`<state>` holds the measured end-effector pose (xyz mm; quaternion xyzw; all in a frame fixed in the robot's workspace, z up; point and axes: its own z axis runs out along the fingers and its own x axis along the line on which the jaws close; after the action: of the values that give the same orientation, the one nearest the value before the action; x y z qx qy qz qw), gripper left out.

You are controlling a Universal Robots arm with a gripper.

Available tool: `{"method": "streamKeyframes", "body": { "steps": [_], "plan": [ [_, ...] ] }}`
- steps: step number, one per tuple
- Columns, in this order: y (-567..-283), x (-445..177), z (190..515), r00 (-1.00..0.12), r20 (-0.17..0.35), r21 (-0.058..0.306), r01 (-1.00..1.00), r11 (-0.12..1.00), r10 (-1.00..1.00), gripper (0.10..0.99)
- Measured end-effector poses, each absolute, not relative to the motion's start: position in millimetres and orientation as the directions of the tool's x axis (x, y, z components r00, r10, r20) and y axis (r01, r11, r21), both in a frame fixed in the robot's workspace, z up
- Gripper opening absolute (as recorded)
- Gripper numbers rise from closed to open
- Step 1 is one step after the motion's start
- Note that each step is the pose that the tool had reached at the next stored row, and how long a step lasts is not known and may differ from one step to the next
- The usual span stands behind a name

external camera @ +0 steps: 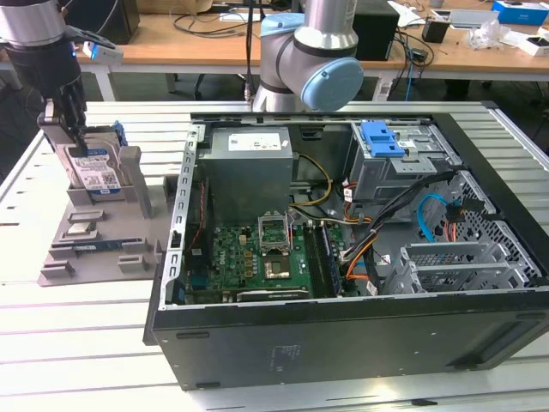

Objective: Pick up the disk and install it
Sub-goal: 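Pick up the disk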

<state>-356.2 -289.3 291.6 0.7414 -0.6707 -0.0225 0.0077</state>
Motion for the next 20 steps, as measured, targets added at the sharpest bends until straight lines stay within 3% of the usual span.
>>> {"method": "streamKeyframes", "body": {
  "steps": [13,20],
  "plan": [
    [-289.2,-356.2,291.0,0.094,-0.024,0.041,-0.995,-0.095,-0.995,0.369],
    [-289.2,-356.2,291.0,-0.05,-0.023,0.041,-0.998,0.049,-0.998,0.369]
  ]
}}
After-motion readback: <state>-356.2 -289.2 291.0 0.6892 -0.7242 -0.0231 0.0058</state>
